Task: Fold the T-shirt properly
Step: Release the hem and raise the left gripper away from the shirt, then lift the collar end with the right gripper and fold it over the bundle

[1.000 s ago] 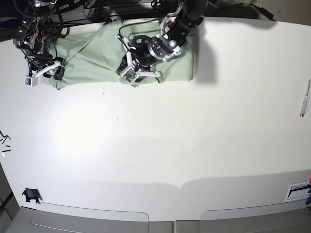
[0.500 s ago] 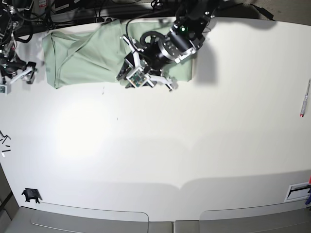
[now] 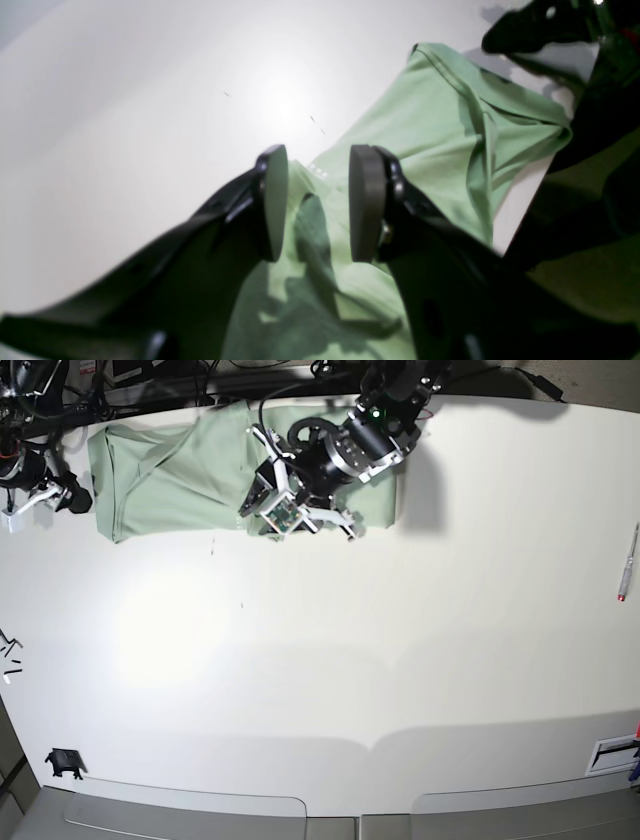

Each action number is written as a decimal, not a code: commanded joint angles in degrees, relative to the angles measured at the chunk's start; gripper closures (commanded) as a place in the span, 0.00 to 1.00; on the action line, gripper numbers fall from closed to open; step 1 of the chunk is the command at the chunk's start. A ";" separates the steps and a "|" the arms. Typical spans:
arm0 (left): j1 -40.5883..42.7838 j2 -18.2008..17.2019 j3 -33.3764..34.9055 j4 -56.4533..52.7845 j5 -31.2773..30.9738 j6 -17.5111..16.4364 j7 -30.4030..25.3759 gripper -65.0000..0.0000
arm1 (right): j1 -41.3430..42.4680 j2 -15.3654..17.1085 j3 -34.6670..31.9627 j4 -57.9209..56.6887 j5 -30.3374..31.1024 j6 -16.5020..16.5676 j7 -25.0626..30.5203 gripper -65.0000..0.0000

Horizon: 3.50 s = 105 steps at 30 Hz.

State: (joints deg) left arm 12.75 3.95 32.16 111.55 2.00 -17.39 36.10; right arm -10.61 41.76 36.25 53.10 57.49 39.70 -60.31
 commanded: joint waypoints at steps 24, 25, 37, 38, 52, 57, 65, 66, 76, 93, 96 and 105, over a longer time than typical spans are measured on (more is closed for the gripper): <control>-0.42 0.61 0.13 1.20 -0.52 -0.17 -1.42 0.70 | 0.31 -0.31 -0.20 -4.50 25.62 0.30 -18.47 0.35; -0.42 0.63 0.13 1.20 -0.52 -0.17 -1.42 0.70 | 0.31 -0.31 -0.83 -4.50 25.62 0.30 -18.60 0.35; -0.42 0.61 0.13 1.27 -0.13 -0.15 -1.36 0.70 | 0.48 -0.28 -9.60 -4.48 27.51 0.30 -16.57 0.35; -0.39 0.61 0.13 1.49 0.79 -0.15 -1.29 0.70 | 0.48 -0.28 -9.60 -4.48 27.51 0.30 -16.87 0.35; 1.64 -8.55 0.09 10.36 12.28 7.65 4.90 0.71 | 1.49 -0.28 -9.60 -4.46 27.51 0.30 -19.69 1.00; 5.77 -13.05 -2.58 11.98 14.49 12.35 5.92 0.96 | 4.04 -0.17 -9.60 -2.71 27.51 0.30 -19.69 1.00; 11.30 -15.45 -17.27 12.68 11.93 16.52 5.66 1.00 | 4.09 -0.17 -9.60 10.38 27.51 0.30 -19.69 1.00; 12.04 -15.43 -19.45 12.68 10.05 16.52 5.66 1.00 | 4.09 -0.22 -9.60 12.33 27.51 0.30 -19.69 1.00; 19.63 -15.43 -35.95 12.68 1.70 15.02 1.57 1.00 | 3.15 -9.29 -10.10 39.80 27.51 0.30 -19.69 1.00; 21.07 -15.43 -40.44 12.68 -0.17 14.49 1.62 1.00 | -4.00 -32.94 -37.31 54.51 11.76 0.30 -17.18 1.00; 21.07 -15.43 -40.44 12.68 -0.17 14.34 1.62 1.00 | -4.00 -35.32 -41.62 54.49 8.04 0.30 -16.31 1.00; 21.05 -15.43 -40.44 12.68 -0.17 14.34 1.57 1.00 | -3.98 -36.70 -50.62 54.40 -5.29 0.30 -9.18 1.00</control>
State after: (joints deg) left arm 33.78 -11.29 -8.16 123.02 1.72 -3.22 39.00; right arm -15.07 5.50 -14.33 106.61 50.17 39.66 -70.91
